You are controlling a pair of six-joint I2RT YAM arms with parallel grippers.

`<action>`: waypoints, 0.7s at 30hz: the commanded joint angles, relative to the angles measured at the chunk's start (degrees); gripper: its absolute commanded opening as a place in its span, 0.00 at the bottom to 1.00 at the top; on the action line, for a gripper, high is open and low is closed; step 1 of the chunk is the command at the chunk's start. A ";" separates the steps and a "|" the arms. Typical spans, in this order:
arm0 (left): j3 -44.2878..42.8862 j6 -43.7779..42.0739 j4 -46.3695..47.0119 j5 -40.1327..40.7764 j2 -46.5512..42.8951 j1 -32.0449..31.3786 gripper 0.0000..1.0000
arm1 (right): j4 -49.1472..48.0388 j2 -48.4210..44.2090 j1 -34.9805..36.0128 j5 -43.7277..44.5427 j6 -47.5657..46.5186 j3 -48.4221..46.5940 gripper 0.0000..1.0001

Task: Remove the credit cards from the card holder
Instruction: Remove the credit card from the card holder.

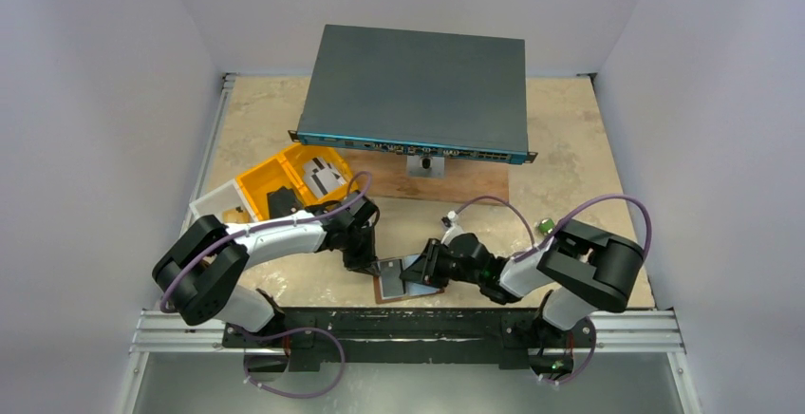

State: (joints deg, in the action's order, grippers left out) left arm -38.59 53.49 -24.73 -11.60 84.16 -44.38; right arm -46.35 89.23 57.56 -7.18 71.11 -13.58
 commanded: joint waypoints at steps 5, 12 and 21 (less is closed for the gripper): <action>3.17 1.09 0.48 6.54 4.13 -1.10 0.00 | -9.84 4.52 -1.62 -2.79 1.90 3.92 0.21; 3.08 0.91 0.18 6.74 3.75 -1.08 0.00 | -14.00 8.46 -1.59 -4.41 2.81 3.16 0.14; 4.38 2.29 -0.05 7.28 3.28 -0.33 0.00 | -14.06 6.82 -1.92 -2.59 3.95 5.30 0.02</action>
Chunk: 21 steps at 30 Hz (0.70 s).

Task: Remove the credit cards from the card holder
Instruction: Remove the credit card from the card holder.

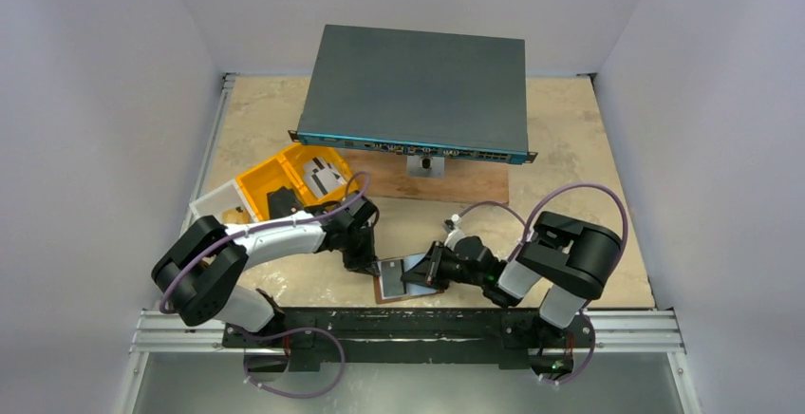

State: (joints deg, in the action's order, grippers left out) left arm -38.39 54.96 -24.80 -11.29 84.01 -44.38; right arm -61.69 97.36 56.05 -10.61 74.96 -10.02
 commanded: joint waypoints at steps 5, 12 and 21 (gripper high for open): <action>5.41 0.77 0.02 7.27 2.91 1.24 0.00 | 5.56 -4.28 -0.51 2.61 -0.34 2.35 0.01; 5.69 0.65 -0.16 7.40 2.63 1.58 0.00 | 13.02 -7.45 -0.46 4.27 -2.09 0.89 0.01; 5.42 0.37 0.01 7.07 2.57 1.57 0.00 | 8.72 -5.78 -0.51 2.21 -2.24 0.92 0.20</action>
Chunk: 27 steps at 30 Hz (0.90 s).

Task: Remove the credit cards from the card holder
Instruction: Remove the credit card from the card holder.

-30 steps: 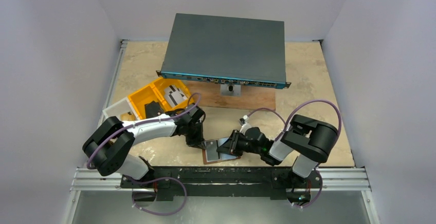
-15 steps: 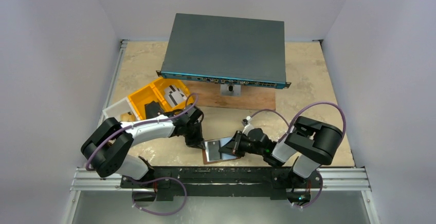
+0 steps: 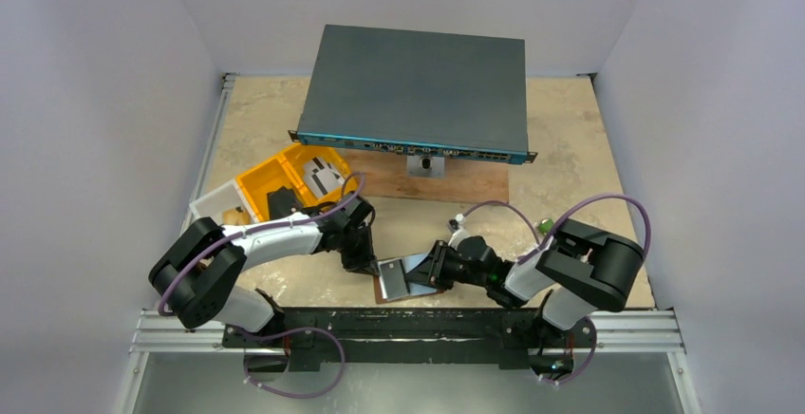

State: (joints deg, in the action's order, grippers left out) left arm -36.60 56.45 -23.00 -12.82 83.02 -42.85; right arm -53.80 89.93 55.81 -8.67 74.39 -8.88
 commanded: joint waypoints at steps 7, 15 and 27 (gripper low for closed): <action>3.42 -1.43 -1.84 8.51 3.37 0.05 0.00 | -5.47 6.66 -0.27 -2.49 -0.84 -0.71 0.21; 3.21 -1.43 -2.28 8.76 3.37 0.00 0.00 | -3.38 4.94 -0.27 -0.97 -0.21 0.13 0.07; 3.45 -1.43 -2.66 9.37 3.20 0.14 0.00 | 4.40 -2.41 -0.44 3.32 -0.71 1.62 0.03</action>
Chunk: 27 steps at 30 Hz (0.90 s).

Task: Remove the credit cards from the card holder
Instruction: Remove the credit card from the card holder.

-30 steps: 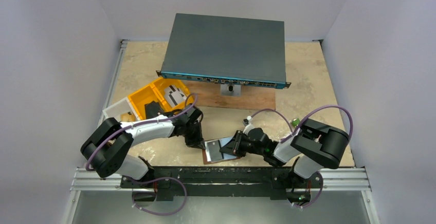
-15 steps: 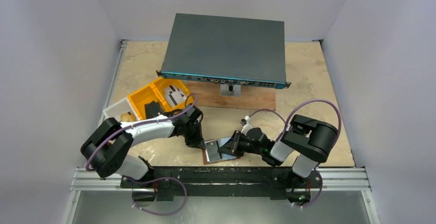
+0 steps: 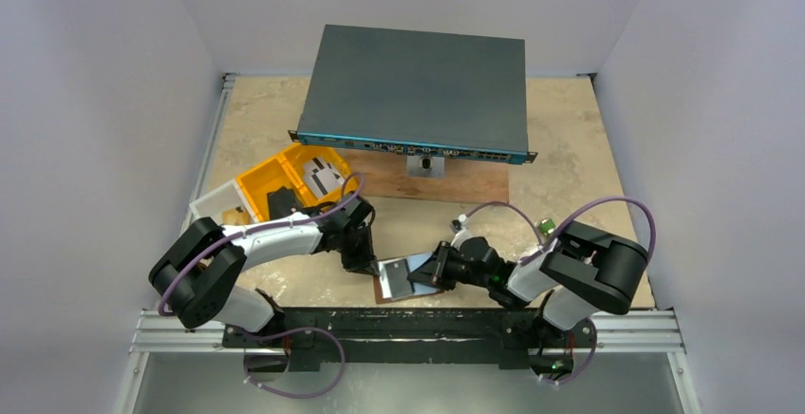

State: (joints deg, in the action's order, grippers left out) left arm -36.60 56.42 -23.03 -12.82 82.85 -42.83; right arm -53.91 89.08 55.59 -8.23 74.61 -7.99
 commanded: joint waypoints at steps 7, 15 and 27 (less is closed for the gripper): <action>3.38 -1.36 -2.81 9.48 3.24 0.09 0.00 | 7.97 -4.76 -0.23 4.76 -0.79 1.50 0.03; 3.29 -1.45 -2.72 9.33 3.35 0.11 0.00 | 9.55 -7.07 -0.33 5.44 -0.87 2.00 0.10; 3.29 -1.54 -2.47 9.04 3.28 0.11 0.00 | 3.35 -2.96 -0.43 1.74 -2.06 0.87 0.19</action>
State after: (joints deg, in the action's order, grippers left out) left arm -36.60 56.42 -23.03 -12.84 82.74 -42.81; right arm -49.08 83.72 55.46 -5.78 74.37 -6.79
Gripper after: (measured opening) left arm 0.003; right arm 0.182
